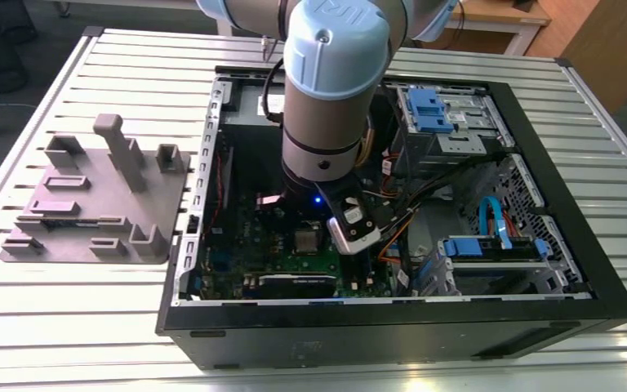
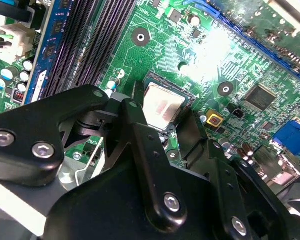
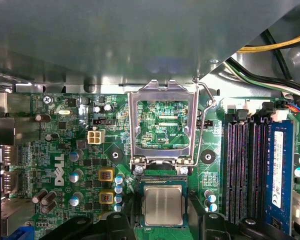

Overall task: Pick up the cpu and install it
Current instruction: 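Place the cpu into insertion slot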

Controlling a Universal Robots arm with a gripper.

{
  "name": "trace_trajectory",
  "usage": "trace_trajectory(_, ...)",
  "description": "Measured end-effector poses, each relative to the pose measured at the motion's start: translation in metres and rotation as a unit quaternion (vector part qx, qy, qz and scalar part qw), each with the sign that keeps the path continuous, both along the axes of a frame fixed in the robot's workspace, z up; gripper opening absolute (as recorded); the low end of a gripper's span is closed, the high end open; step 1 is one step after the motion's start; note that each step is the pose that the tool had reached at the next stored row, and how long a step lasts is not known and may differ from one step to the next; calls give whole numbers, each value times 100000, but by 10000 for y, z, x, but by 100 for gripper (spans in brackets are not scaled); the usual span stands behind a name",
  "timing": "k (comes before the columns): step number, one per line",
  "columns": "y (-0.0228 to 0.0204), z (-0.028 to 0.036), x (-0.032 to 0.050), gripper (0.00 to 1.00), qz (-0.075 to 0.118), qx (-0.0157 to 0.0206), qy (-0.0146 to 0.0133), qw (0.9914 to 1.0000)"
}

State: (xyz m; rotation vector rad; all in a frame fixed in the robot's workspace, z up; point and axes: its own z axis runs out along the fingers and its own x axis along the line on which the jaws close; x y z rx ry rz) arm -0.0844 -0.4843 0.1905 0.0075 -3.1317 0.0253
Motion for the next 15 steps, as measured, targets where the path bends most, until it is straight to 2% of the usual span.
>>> trace_trajectory(6, -1, 0, 0, 53, -1, -4, -1, 100000)
trace_trajectory(8, -1, 1, 1, 45, 14, -10, -7, 100000)
trace_trajectory(15, -2, 0, 0, 44, -1, -2, 0, 100000)
